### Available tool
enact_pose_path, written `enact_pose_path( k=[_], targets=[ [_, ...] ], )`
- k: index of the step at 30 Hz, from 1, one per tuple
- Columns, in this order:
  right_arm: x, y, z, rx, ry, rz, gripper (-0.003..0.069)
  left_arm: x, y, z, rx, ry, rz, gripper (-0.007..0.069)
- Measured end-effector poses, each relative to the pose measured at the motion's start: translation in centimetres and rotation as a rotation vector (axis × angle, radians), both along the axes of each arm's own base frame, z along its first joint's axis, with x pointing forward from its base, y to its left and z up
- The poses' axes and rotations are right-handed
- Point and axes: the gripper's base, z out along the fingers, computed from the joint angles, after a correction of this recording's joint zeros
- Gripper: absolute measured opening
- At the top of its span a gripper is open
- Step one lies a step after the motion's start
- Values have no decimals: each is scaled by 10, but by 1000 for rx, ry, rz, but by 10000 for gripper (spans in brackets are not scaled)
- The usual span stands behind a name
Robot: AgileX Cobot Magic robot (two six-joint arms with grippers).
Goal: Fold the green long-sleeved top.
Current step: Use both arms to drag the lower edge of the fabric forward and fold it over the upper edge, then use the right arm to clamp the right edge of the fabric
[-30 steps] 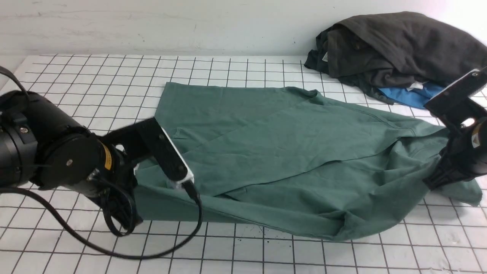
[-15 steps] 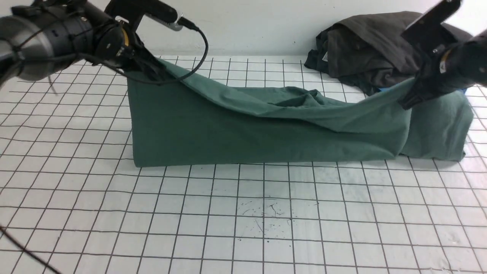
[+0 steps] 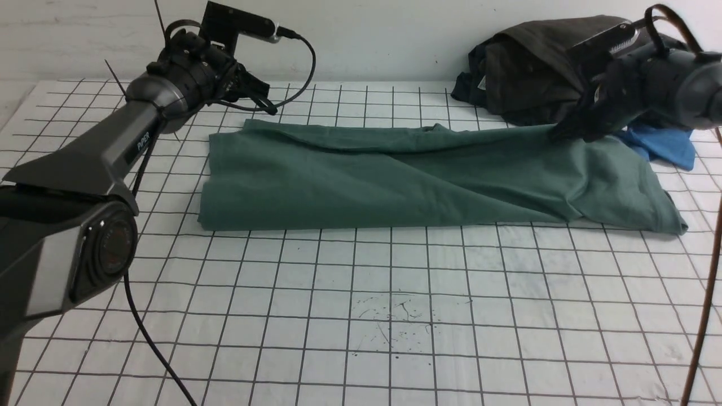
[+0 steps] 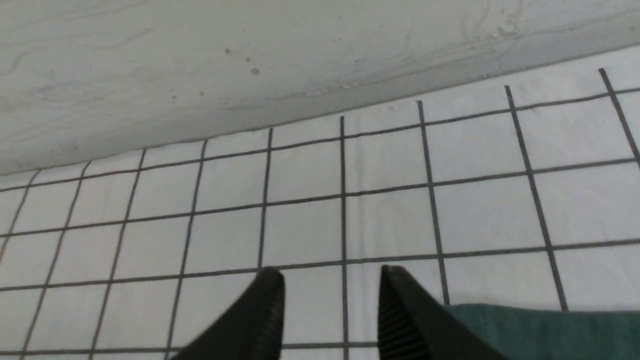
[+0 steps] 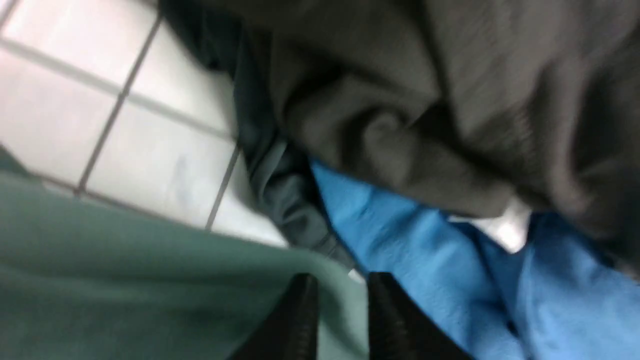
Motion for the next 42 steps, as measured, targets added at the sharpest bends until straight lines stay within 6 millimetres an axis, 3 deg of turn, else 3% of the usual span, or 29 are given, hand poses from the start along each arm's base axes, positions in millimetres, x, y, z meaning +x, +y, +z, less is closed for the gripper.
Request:
enact_pose_path(
  k=[1,2,5,7,9,11,12,14,15,16,19,23,25,27,31,35,37,40,42],
  targets=[
    [0,0,2,3,-2,-4,185,0,0,2,-3,0,6,317],
    [2,-1,16,18,-4,-31,251,-3,5,16,-24,10,40,405],
    [-1,4,40,95,29,-82,323,-17,8,42,-103,96,89,489],
    [-3,12,49,148,46,-69,327,-25,8,53,-131,158,75,493],
    [-10,38,52,273,142,68,263,-42,0,60,-151,329,-28,444],
    [-15,66,42,357,222,235,162,-51,-10,53,-170,458,-142,365],
    [-16,71,40,363,233,256,151,-53,-11,50,-173,481,-154,356],
    [-16,106,9,400,288,434,33,-55,-28,27,-218,587,-280,223],
    [-15,109,6,400,291,444,28,-55,-29,25,-221,591,-288,213],
    [-13,123,-16,391,296,493,5,-54,-37,10,-233,625,-325,141],
    [1,134,-58,377,231,490,-10,-53,-48,-11,-225,668,-361,31],
    [23,124,-65,426,20,348,-11,-53,-51,-16,-196,677,-367,-3],
    [38,106,-66,531,-116,172,-11,-53,-50,-15,-172,674,-363,-7],
    [41,98,-63,585,-156,100,-11,-53,-48,-16,-157,674,-358,-7],
    [43,77,-40,624,-186,32,-11,-52,-44,-16,-111,673,-342,-7],
    [23,59,0,535,-6,66,-10,-52,-43,-16,-108,673,-324,-7],
    [9,48,10,455,133,80,-8,-52,-43,-17,-116,675,-313,-7],
    [-5,29,3,381,315,60,-8,-53,-43,-21,-120,691,-304,-7],
    [-11,1,-28,339,450,-5,-6,-56,-42,-33,-121,734,-296,-7]
  ],
)
